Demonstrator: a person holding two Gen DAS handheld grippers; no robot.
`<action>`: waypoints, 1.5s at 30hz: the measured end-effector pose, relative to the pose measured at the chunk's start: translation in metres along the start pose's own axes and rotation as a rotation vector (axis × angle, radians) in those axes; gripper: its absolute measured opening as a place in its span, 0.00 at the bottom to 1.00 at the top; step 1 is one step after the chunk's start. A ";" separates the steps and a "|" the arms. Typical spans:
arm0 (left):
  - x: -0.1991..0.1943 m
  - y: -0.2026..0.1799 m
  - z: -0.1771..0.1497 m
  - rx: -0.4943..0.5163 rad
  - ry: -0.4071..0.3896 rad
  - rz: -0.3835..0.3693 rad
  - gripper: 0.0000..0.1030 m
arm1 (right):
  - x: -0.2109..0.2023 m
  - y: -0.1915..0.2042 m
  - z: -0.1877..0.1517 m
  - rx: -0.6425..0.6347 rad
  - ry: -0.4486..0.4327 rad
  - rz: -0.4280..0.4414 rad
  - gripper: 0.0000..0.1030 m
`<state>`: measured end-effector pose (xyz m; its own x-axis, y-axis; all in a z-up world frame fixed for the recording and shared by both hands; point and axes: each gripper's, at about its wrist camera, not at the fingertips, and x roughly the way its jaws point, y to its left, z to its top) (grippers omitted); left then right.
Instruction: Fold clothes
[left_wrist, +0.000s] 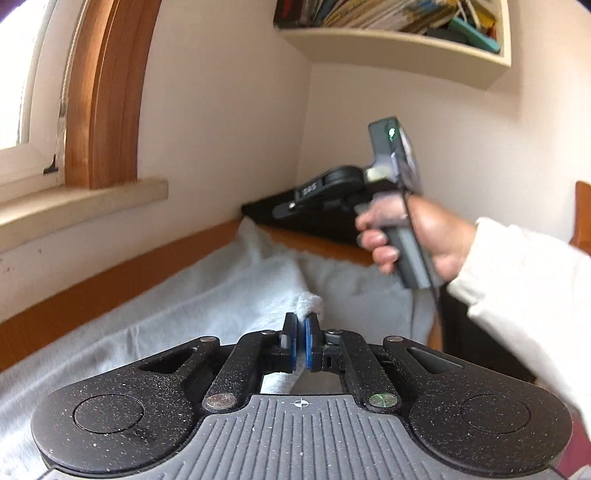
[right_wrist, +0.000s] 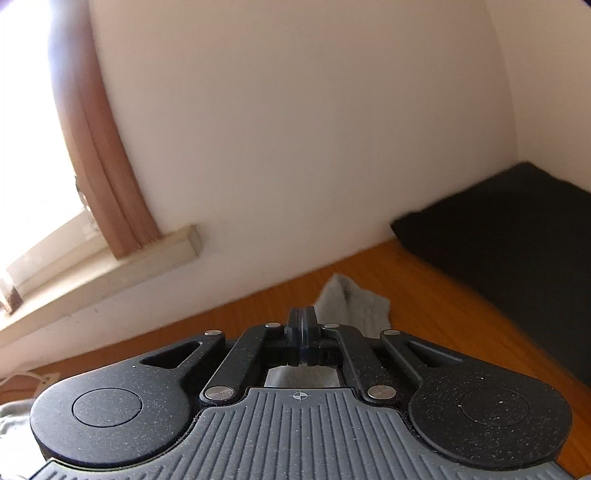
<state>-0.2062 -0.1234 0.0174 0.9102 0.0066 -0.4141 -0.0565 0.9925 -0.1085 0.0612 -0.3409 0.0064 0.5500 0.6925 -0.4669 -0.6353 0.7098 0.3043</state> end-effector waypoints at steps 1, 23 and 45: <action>0.001 0.000 -0.001 0.000 0.002 0.004 0.04 | -0.003 -0.001 -0.004 0.003 0.015 0.006 0.07; 0.003 0.000 0.002 -0.003 -0.029 -0.013 0.04 | 0.005 -0.005 -0.013 0.068 0.015 0.054 0.01; 0.041 -0.018 0.029 0.013 0.093 0.037 0.43 | -0.006 -0.010 -0.039 0.030 0.182 0.078 0.34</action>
<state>-0.1560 -0.1379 0.0282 0.8655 0.0322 -0.4999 -0.0832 0.9933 -0.0800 0.0431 -0.3569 -0.0265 0.3913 0.7127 -0.5822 -0.6539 0.6605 0.3689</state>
